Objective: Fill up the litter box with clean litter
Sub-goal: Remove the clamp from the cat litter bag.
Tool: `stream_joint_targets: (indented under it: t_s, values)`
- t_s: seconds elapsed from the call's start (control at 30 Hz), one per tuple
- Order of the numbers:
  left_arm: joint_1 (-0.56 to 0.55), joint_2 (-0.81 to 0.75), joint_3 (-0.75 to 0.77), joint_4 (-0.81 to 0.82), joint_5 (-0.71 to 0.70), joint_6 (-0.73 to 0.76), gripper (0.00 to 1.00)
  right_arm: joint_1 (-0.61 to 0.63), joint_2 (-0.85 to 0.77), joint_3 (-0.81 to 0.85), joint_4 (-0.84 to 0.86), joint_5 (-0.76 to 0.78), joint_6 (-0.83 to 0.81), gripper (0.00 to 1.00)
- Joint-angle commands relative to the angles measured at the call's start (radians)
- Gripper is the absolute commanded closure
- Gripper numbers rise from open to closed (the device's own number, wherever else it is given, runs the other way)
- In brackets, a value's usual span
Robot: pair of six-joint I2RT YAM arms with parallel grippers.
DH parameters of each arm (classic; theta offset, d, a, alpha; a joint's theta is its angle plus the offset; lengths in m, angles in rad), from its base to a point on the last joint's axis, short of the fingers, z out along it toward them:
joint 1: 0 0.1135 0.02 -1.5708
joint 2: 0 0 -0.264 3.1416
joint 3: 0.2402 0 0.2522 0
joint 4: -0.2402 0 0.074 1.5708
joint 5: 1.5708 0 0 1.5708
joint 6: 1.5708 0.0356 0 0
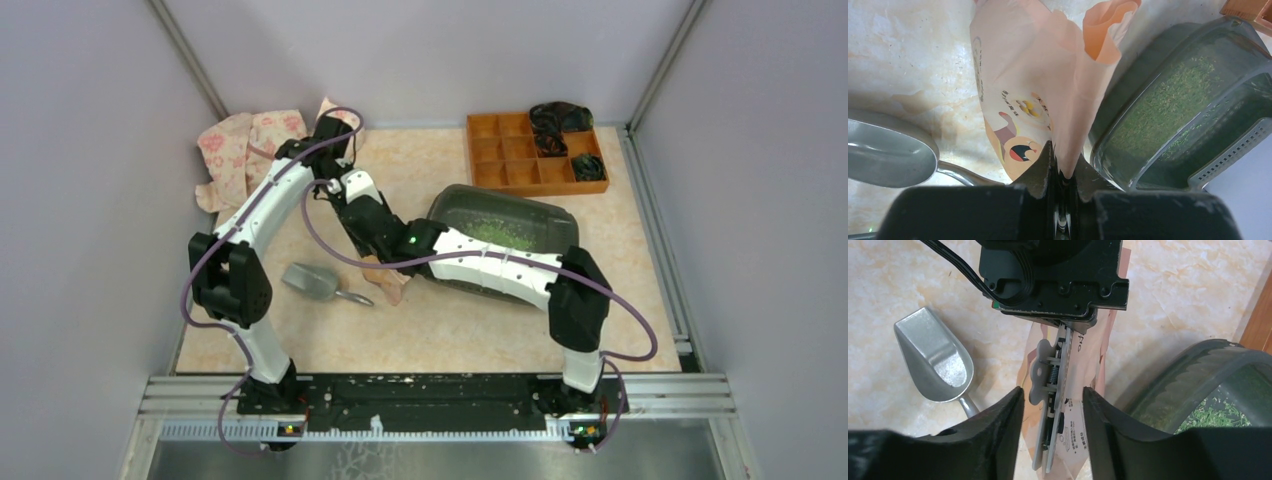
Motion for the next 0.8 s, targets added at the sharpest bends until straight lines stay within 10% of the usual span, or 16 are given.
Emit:
stream_joint_targets:
  t_s: [0.0,0.33,0.47,0.77]
  values:
    - [0.0,-0.005,0.04,-0.032,0.017,-0.007,1.0,0.0,0.029,0.046,0.041,0.011,-0.02,0.59]
    - [-0.001,-0.006,0.038,-0.035,0.018,-0.003,1.0,0.001,0.063,0.081,0.04,0.021,-0.029,0.7]
    - [-0.001,-0.003,0.035,-0.035,0.019,-0.003,1.0,0.001,0.062,0.088,0.04,0.034,-0.035,0.49]
    - [-0.001,0.007,0.033,-0.034,0.024,-0.005,1.0,0.001,0.059,0.101,0.048,0.049,-0.052,0.58]
